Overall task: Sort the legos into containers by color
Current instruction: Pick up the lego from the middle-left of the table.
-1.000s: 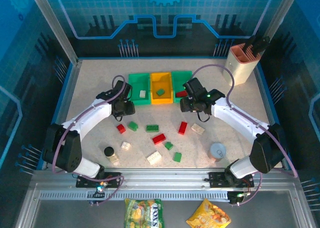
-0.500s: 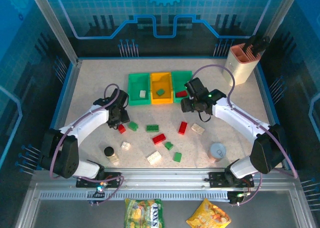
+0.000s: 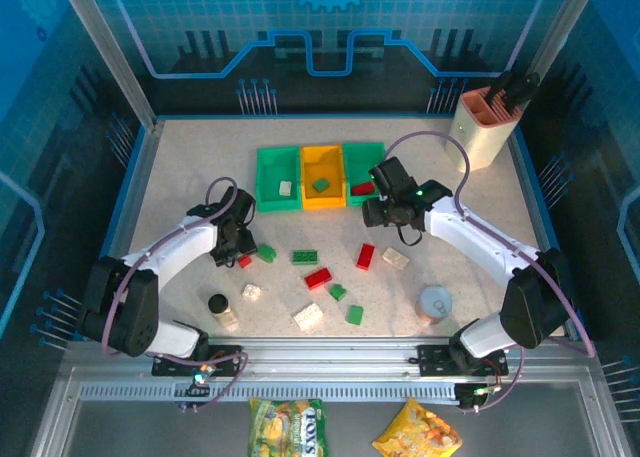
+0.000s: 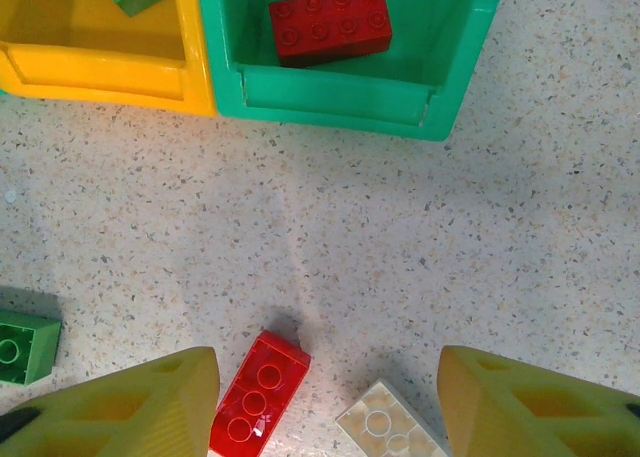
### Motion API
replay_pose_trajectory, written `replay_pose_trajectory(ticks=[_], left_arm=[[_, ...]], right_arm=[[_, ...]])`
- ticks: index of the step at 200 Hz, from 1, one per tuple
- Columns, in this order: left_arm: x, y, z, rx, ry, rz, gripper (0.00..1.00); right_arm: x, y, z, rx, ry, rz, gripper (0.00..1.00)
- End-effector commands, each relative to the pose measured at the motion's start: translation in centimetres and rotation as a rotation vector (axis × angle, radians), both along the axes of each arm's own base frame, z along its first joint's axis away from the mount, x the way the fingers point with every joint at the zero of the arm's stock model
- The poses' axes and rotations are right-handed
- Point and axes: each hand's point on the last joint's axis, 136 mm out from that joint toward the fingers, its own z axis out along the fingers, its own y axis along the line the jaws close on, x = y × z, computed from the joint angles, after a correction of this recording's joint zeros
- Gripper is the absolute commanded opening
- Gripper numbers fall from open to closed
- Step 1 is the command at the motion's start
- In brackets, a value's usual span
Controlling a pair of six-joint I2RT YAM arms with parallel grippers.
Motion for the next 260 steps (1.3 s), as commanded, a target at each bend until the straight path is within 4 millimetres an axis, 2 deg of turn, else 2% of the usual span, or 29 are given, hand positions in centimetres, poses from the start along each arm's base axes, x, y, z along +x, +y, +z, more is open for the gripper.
replay_pose_trajectory(ticks=[1, 51, 98, 156, 218, 260], left_arm=[[-0.3, -0.4, -1.1, -0.033, 0.028, -0.001, 0.55], [-0.4, -0.6, -1.8, -0.043, 0.033, -0.010, 0.47], [-0.3, -0.6, -1.4, -0.043, 0.024, -0.024, 0.37], [0.0, -0.8, -0.2, -0.046, 0.009, -0.053, 0.35], [2.9, -2.5, 2.5, -0.077, -0.036, -0.128, 0.35], [6.5, -5.5, 4.5, -0.099, -0.079, -0.215, 0.35]], right_arm=[[-0.4, -0.4, 0.3, 0.014, 0.004, -0.005, 0.60], [-0.6, -0.7, 0.2, 0.012, 0.006, -0.014, 0.60], [-0.8, -0.9, 0.2, 0.009, 0.005, -0.019, 0.60], [-0.8, -1.0, 0.3, 0.011, 0.000, -0.031, 0.60], [-1.0, -1.9, 0.4, -0.015, -0.007, -0.060, 0.59], [-1.6, -3.1, 0.5, -0.041, -0.018, -0.094, 0.59]])
